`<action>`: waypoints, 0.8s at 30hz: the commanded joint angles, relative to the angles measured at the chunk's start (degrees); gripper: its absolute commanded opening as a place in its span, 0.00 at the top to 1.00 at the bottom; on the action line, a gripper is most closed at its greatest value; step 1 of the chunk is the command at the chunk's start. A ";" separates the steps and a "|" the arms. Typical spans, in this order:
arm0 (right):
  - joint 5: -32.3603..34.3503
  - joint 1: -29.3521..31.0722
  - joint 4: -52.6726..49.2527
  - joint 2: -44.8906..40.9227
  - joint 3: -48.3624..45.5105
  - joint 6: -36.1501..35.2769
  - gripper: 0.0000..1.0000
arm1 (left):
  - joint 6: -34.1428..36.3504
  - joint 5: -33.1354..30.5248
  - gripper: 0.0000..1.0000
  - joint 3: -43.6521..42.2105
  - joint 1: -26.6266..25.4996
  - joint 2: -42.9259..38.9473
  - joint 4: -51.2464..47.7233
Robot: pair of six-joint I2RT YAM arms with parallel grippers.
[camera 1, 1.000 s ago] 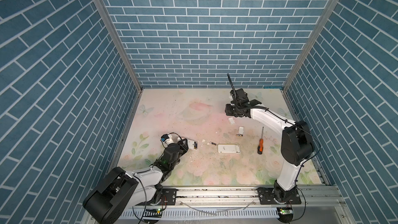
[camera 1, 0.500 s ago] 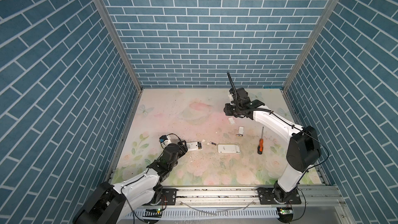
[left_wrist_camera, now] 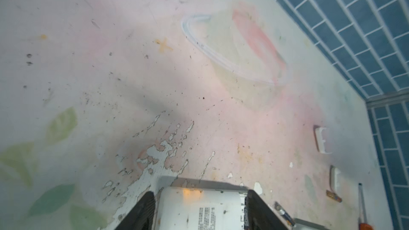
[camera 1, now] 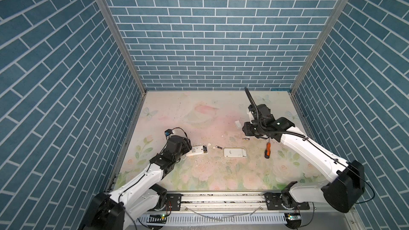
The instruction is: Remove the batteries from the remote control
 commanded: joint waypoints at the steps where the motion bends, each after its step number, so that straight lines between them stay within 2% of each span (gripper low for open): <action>1: 2.32 0.29 -3.04 -3.85 -4.64 6.47 0.65 | 9.09 8.40 0.47 5.57 2.06 7.15 -1.58; 3: 3.25 0.40 -3.53 -5.73 -6.13 7.85 0.65 | 12.01 9.42 0.54 8.94 2.36 10.85 -2.05; 10: 5.59 0.58 -4.94 -9.04 -8.07 10.36 0.67 | 18.70 10.17 0.65 15.97 2.75 20.50 -2.61; 14: 7.09 0.58 -5.97 -9.82 -8.13 10.94 0.67 | 18.56 12.08 0.76 17.18 2.73 26.01 -2.34; 24: 10.66 0.49 -8.08 -8.43 -7.08 12.38 0.67 | 15.25 13.43 0.82 12.80 2.57 25.76 -1.95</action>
